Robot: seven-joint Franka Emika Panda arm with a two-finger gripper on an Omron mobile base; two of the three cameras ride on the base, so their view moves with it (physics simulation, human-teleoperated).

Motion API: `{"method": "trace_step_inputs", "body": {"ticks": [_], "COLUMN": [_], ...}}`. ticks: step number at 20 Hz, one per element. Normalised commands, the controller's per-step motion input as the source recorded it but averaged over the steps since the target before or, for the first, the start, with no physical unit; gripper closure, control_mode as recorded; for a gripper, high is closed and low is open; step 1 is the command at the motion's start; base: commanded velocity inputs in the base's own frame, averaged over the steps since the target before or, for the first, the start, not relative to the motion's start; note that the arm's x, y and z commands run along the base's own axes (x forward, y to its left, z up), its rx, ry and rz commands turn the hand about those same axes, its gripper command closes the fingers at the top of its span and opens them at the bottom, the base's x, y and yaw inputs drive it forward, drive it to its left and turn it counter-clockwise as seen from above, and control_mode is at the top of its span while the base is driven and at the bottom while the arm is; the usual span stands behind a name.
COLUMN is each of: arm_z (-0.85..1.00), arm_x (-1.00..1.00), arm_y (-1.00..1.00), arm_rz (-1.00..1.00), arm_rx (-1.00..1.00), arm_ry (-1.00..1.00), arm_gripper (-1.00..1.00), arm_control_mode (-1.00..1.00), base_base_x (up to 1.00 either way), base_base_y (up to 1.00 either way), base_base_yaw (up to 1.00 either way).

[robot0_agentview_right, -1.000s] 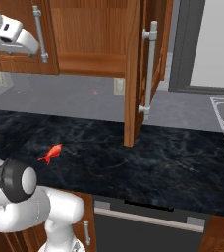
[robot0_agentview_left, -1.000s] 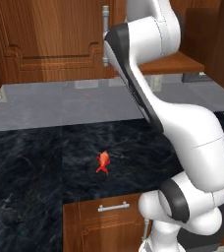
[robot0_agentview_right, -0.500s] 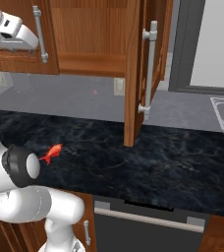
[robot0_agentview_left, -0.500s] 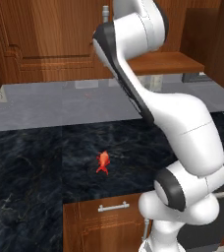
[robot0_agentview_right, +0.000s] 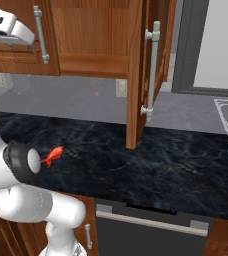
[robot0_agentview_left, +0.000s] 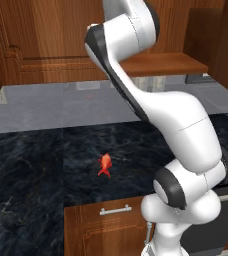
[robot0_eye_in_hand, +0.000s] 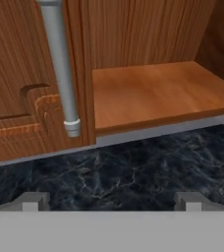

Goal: Retrieve the tupperware from the cabinet, then place the raw meat into the tupperware to avoid contamination.

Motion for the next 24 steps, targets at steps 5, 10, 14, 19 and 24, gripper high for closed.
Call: {"method": "trace_step_inputs", "body": {"ticks": [5,10,14,19,24], "arm_z": [0.0,-0.01,0.0,0.0,0.0], "arm_x": [0.45,0.42,0.4,0.39,0.46], "arm_y": [0.06,0.23,0.25,0.04,-0.04], "arm_rz": [0.0,0.0,0.0,0.02,0.08], "arm_rx": [0.0,0.0,0.0,0.02,0.03], "arm_ry": [-0.06,-0.05,-0.03,-0.02,0.0], "arm_gripper": [-1.0,-1.0,-1.0,-1.0,-1.0], "arm_control_mode": [-1.0,-1.0,-1.0,-1.0,-1.0], "base_base_x": [0.0,0.0,0.0,0.0,0.0], "base_base_y": [0.0,0.0,0.0,0.0,0.0], "base_base_yaw": [0.0,0.0,0.0,0.0,0.0]}}
